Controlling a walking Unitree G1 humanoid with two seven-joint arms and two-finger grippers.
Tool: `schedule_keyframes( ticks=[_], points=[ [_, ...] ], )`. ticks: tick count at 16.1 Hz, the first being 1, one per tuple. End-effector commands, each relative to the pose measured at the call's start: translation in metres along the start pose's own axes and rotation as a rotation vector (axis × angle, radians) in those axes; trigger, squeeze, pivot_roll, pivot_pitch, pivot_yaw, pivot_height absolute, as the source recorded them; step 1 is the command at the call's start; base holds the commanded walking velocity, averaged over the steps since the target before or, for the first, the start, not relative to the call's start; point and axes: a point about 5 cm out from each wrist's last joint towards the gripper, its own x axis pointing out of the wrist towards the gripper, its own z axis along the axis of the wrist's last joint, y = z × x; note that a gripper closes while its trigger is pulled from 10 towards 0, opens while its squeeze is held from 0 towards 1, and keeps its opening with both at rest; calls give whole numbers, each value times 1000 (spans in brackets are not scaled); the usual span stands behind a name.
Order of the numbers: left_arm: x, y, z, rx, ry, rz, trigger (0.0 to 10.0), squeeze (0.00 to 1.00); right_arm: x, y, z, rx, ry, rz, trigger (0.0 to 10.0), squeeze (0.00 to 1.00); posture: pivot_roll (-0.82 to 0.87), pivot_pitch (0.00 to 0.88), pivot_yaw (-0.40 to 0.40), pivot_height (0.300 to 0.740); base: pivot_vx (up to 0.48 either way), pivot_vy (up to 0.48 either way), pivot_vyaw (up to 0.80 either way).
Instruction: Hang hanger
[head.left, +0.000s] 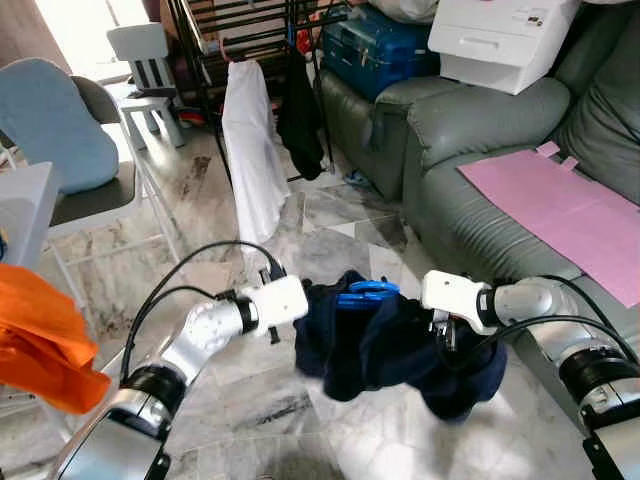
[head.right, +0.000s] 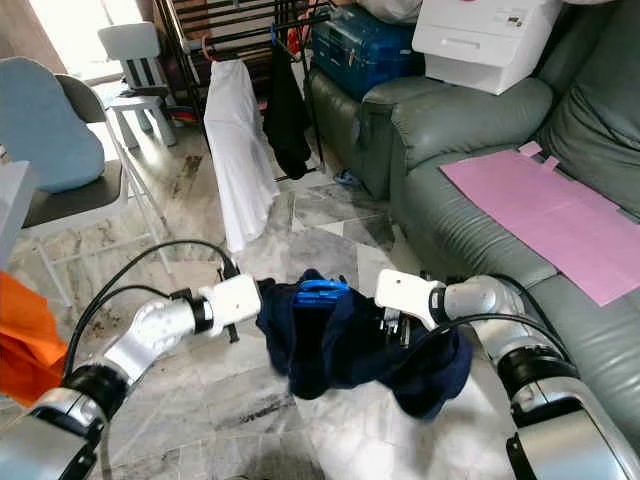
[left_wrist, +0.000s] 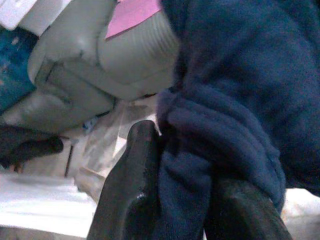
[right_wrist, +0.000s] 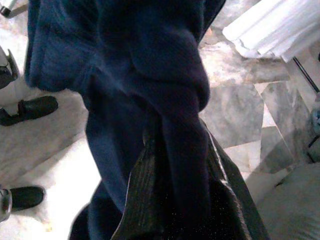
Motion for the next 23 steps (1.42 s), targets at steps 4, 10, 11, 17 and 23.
schedule_keyframes(
  ticks=[4,10,11,17,23],
  points=[
    [-14,9,1,155,-36,44,10000,1000,10,9,-1,56,-2,-34,0,0,-225,0,92,740,0,0,0],
    [-21,7,-6,94,-51,131,10000,1000,19,18,-17,230,57,-194,0,0,-241,0,106,740,0,0,0],
    [-23,7,-12,17,-31,194,10000,1000,20,19,-22,326,65,-262,0,0,-242,0,106,740,0,0,0],
    [-33,-17,-52,-718,102,767,10000,0,35,49,-26,846,-9,-612,0,0,-262,0,111,740,0,0,0],
    [-38,-35,-61,-931,131,908,10000,0,35,74,-25,993,-13,-777,10000,0,-273,0,108,740,0,0,0]
  ],
)
